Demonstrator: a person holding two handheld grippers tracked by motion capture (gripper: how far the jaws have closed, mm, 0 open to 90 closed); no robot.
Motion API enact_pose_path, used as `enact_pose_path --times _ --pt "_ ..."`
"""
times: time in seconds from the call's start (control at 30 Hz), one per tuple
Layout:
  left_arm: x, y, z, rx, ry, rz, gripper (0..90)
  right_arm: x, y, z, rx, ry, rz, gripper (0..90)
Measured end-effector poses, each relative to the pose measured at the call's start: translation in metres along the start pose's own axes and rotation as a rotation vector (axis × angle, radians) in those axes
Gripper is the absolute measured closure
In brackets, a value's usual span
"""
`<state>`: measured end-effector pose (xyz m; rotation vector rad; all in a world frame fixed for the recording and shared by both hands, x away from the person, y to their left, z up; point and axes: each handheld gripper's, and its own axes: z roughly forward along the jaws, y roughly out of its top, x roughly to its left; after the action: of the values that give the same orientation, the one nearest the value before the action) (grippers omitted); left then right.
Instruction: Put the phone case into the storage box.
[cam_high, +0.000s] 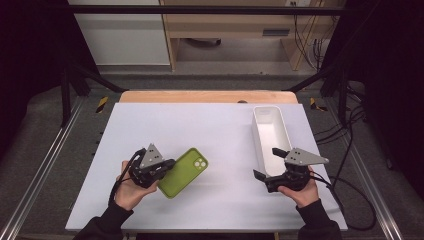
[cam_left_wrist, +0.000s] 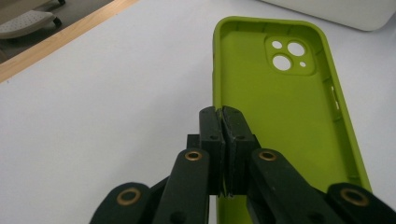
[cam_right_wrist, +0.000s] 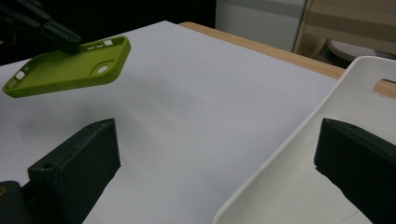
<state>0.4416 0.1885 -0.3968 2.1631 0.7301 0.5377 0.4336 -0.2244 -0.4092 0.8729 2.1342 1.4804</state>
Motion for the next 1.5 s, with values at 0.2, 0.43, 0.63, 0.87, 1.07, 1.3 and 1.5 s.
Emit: enact_pose_path --times 0.2,0.43,0.63,0.87,1.07,1.3,1.5 --pt "-0.004 0.007 0.003 -0.007 -0.005 0.015 87.9 0.005 0.003 0.007 0.011 0.013 -0.003 1.1" --pt "-0.008 0.015 0.007 -0.019 -0.008 0.023 87.9 0.013 0.008 0.013 0.020 0.031 -0.007 1.2" --pt "-0.013 0.022 0.010 -0.026 -0.014 0.031 87.9 0.018 0.013 0.018 0.026 0.038 -0.003 1.2" --pt "-0.019 0.027 0.018 -0.028 -0.024 0.050 87.9 0.023 0.016 0.025 0.042 0.049 -0.004 1.3" --pt "-0.024 0.026 0.021 -0.028 -0.035 0.060 87.9 0.027 0.019 0.031 0.051 0.051 0.002 1.7" --pt "-0.030 0.024 0.025 -0.011 -0.041 0.076 87.8 0.033 0.022 0.040 0.070 0.066 -0.004 1.9" --pt "-0.036 0.024 0.027 -0.005 -0.051 0.091 87.9 0.037 0.023 0.046 0.090 0.072 -0.003 2.0"
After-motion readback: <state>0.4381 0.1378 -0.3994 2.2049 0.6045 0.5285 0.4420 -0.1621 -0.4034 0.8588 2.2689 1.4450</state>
